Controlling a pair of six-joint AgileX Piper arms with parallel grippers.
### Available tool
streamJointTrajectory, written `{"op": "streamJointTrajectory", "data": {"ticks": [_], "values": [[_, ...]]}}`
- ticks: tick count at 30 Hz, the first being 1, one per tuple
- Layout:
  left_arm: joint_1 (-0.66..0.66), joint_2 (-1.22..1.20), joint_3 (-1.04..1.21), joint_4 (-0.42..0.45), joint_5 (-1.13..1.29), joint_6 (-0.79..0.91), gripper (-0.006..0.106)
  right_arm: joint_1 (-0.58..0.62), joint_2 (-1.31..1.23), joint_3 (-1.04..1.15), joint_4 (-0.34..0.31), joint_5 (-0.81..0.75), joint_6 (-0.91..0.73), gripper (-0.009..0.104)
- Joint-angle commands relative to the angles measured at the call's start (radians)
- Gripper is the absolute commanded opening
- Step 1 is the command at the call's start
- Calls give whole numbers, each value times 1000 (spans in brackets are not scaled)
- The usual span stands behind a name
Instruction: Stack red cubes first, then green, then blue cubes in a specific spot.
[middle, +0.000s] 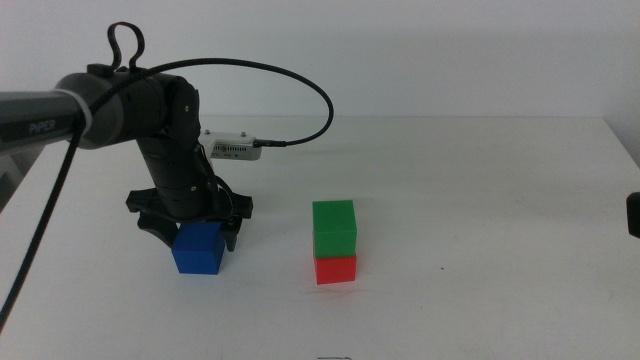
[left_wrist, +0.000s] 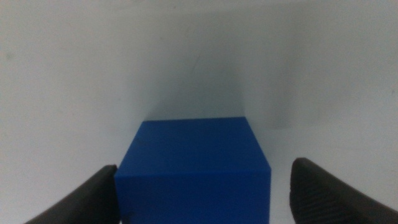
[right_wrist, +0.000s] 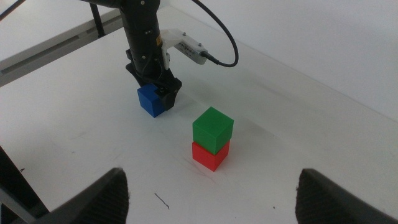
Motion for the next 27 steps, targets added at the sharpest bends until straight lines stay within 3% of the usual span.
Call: {"op": "streamJointTrajectory", "data": {"ticks": [1, 9, 10, 13, 21, 27], "values": [[-4, -53, -31, -8, -9, 2, 82, -5, 0, -25, 9, -68, -12, 80], [-4, -53, -31, -8, 1, 0, 34, -5, 0, -25, 9, -68, -12, 80], [-4, -64, -31, 3, 36, -5, 14, -5, 0, -25, 9, -68, -12, 80], [-4, -116, -41, 31, 88, -46, 1, -5, 0, -25, 9, -68, -12, 80], [-120, -283, -142, 75, 221, -281, 0, -5, 0, -25, 9, -68, -12, 80], [-294, -246, -322, 115, 316, -399, 9, -5, 0, -25, 9, -68, -12, 80]]}}
